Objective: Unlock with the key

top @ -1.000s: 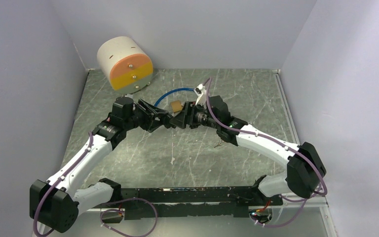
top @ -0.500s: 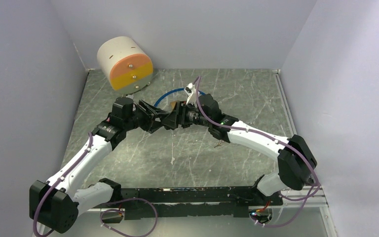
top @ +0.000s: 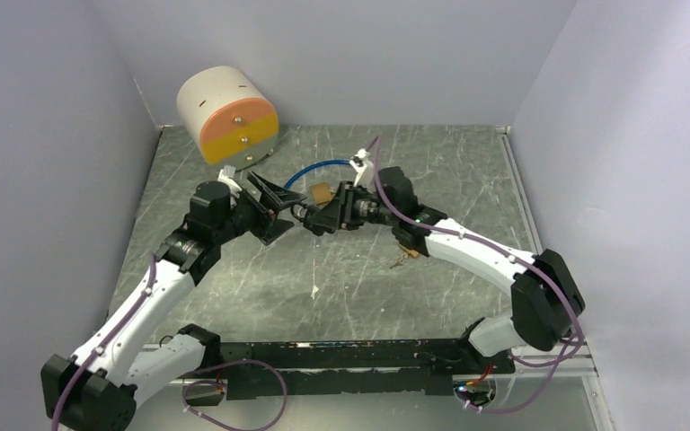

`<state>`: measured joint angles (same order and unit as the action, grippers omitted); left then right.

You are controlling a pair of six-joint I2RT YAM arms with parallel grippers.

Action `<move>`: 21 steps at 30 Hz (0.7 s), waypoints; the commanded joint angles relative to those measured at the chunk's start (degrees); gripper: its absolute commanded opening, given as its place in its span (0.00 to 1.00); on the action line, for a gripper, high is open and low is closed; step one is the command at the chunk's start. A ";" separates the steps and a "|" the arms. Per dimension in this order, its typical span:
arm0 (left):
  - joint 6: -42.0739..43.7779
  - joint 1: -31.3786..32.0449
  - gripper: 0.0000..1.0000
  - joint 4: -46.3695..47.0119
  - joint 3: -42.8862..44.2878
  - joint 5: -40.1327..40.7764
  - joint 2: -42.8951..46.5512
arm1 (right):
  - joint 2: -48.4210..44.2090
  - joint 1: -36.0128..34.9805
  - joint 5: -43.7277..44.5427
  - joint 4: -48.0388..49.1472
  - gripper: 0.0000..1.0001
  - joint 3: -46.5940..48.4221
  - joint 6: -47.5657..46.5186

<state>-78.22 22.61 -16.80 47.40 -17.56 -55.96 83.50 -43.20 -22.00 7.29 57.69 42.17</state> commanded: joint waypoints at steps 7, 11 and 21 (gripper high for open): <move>9.06 0.09 0.92 29.71 -15.63 -4.63 6.41 | -10.10 7.54 -19.66 20.93 0.00 -6.64 18.97; 6.39 0.15 0.85 39.39 -16.97 -8.14 2.01 | -10.09 7.61 -21.90 25.10 0.00 -6.80 24.26; -0.45 0.14 0.59 66.65 -20.87 -10.90 -9.42 | -7.45 7.66 -24.99 32.60 0.00 -5.79 32.41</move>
<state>-76.40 22.70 36.03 27.03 -26.00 -61.36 76.12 -35.46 -42.85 26.33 49.67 68.53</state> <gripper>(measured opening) 0.590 0.355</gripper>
